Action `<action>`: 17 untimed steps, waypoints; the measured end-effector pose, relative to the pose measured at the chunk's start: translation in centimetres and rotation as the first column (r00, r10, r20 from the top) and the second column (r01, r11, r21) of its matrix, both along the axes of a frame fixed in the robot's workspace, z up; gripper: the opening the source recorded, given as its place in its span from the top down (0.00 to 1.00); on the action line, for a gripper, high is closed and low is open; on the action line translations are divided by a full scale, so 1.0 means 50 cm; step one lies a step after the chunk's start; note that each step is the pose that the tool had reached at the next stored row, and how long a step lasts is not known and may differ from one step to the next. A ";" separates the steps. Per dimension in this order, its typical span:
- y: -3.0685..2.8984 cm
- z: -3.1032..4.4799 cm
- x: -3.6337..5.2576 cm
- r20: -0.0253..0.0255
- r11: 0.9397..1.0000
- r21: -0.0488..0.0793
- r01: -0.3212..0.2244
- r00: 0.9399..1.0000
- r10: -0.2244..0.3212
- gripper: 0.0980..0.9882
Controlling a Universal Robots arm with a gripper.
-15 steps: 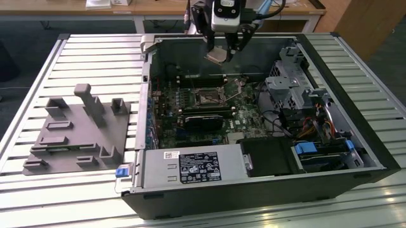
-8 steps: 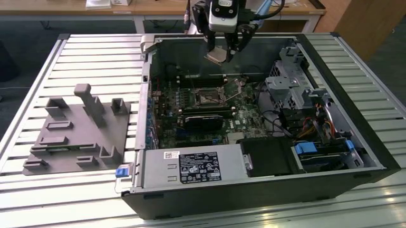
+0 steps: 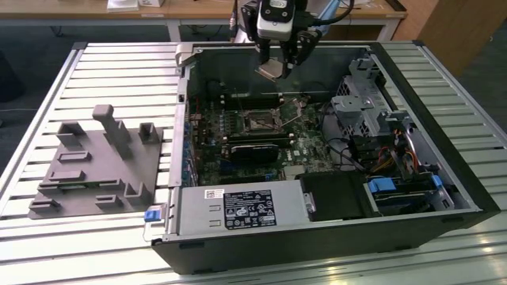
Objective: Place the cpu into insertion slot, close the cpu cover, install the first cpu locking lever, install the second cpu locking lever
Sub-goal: 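Place the cpu into insertion slot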
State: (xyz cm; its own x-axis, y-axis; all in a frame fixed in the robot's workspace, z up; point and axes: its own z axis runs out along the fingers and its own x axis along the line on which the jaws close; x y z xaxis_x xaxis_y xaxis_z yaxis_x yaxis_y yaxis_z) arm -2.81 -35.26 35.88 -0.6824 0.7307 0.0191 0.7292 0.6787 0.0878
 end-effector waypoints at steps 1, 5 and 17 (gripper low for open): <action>0.000 0.000 0.000 0.000 1.000 0.000 0.007 1.000 -0.007 0.50; 0.000 -0.001 0.000 0.000 0.999 0.000 0.036 0.999 -0.036 0.50; 0.000 -0.008 -0.001 0.000 0.978 -0.001 0.207 0.978 -0.207 0.50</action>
